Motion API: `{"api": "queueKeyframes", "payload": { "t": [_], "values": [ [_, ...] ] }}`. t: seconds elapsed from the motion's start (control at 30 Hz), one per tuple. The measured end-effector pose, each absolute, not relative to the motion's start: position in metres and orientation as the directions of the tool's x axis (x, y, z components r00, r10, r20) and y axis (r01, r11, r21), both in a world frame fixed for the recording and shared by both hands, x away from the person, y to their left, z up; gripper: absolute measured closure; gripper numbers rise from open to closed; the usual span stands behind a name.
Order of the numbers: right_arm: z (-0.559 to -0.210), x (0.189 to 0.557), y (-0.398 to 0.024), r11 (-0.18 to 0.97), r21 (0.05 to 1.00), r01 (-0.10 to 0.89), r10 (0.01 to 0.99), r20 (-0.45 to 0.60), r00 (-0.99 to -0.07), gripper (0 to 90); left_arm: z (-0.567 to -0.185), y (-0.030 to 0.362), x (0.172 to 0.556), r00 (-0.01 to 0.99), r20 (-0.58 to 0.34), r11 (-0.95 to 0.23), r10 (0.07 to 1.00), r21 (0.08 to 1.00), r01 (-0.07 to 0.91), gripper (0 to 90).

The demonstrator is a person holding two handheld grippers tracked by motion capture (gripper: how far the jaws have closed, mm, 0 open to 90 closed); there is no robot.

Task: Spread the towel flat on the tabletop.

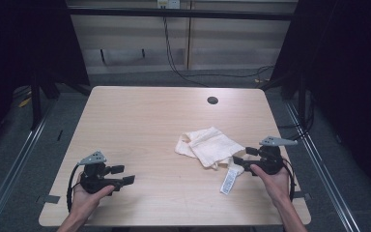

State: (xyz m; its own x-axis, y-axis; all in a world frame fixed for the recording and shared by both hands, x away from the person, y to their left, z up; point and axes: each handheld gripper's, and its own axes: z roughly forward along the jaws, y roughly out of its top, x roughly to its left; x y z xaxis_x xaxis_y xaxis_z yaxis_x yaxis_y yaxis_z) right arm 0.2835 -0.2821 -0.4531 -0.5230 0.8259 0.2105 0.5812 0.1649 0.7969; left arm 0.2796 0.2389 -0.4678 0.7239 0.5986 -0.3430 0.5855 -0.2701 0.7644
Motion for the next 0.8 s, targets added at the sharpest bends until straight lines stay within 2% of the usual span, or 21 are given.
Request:
{"api": "queueKeyframes", "payload": {
  "t": [0.1,0.23,0.47,0.63,0.73,0.8],
  "values": [
    [-0.445,0.297,-0.277,0.175,0.804,0.568,0.808,0.212,-0.549,26.0,-0.466,0.238,0.276,0.737,-0.280,-0.318,0.616,0.767,0.557,29.5],
    [-0.434,0.308,-0.264,0.211,0.815,0.540,0.796,0.178,-0.579,25.8,-0.463,0.236,0.271,0.754,-0.249,-0.339,0.607,0.777,0.530,27.8],
    [-0.455,0.336,-0.258,0.251,0.777,0.578,0.798,0.172,-0.577,25.7,-0.467,0.238,0.278,0.733,-0.319,-0.289,0.601,0.768,0.571,28.4],
    [-0.474,0.344,-0.245,0.329,0.728,0.601,0.785,0.142,-0.602,25.0,-0.468,0.238,0.278,0.731,-0.305,-0.298,0.610,0.767,0.568,28.3],
    [-0.480,0.351,-0.242,0.325,0.729,0.602,0.790,0.141,-0.597,25.9,-0.468,0.239,0.279,0.730,-0.310,-0.292,0.610,0.768,0.570,28.4],
    [-0.483,0.356,-0.239,0.318,0.728,0.607,0.796,0.143,-0.588,25.9,-0.468,0.241,0.281,0.715,-0.348,-0.255,0.606,0.767,0.589,29.1]
  ]
}}
